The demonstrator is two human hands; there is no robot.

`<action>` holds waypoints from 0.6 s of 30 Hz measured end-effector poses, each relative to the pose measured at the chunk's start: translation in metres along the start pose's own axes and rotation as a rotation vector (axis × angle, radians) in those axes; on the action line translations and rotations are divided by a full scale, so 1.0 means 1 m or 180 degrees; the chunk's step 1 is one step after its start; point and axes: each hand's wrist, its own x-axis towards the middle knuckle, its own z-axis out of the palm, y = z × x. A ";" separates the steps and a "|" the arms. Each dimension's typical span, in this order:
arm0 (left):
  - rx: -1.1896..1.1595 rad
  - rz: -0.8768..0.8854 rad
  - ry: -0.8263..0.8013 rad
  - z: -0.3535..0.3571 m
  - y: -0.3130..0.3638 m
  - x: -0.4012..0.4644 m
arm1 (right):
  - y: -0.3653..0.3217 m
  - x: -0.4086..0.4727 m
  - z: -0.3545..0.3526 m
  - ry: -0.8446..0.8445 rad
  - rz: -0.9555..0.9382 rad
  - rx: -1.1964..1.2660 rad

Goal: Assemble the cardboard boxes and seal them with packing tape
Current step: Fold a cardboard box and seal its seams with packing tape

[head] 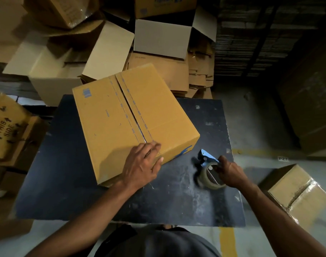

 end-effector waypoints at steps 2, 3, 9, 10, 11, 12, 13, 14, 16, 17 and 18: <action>-0.0809 -0.0363 0.0166 -0.006 0.022 -0.008 | -0.011 -0.018 0.003 -0.0147 -0.0133 0.0353; -0.1247 -0.0834 -0.0039 -0.007 0.034 -0.011 | -0.018 -0.027 0.004 -0.0236 -0.0252 0.0495; -0.3837 -0.4651 -0.1686 -0.002 0.071 -0.025 | -0.070 -0.061 0.007 -0.0234 -0.1038 0.1323; -0.4123 -0.4923 -0.1637 -0.006 0.074 -0.023 | -0.079 -0.066 0.004 -0.0190 -0.1220 0.1317; -0.4363 -0.5096 -0.1501 -0.012 0.075 -0.020 | -0.087 -0.069 0.000 -0.0150 -0.1412 0.1260; -0.4536 -0.5165 -0.1304 -0.018 0.074 -0.017 | -0.095 -0.071 -0.003 -0.0116 -0.1582 0.1114; -0.4665 -0.5129 -0.1135 -0.027 0.072 -0.014 | -0.103 -0.073 -0.008 -0.0066 -0.1707 0.0875; -0.4721 -0.5021 -0.1027 -0.038 0.070 -0.013 | -0.110 -0.075 -0.013 0.0008 -0.1795 0.0597; -0.4710 -0.4763 -0.0899 -0.062 0.066 -0.011 | -0.127 -0.075 -0.026 0.0154 -0.2018 0.0122; -0.4671 -0.4655 -0.0815 -0.073 0.065 -0.011 | -0.137 -0.075 -0.033 0.0183 -0.2136 -0.0088; -0.4637 -0.4584 -0.0692 -0.082 0.063 -0.013 | -0.148 -0.074 -0.040 0.0173 -0.2237 -0.0271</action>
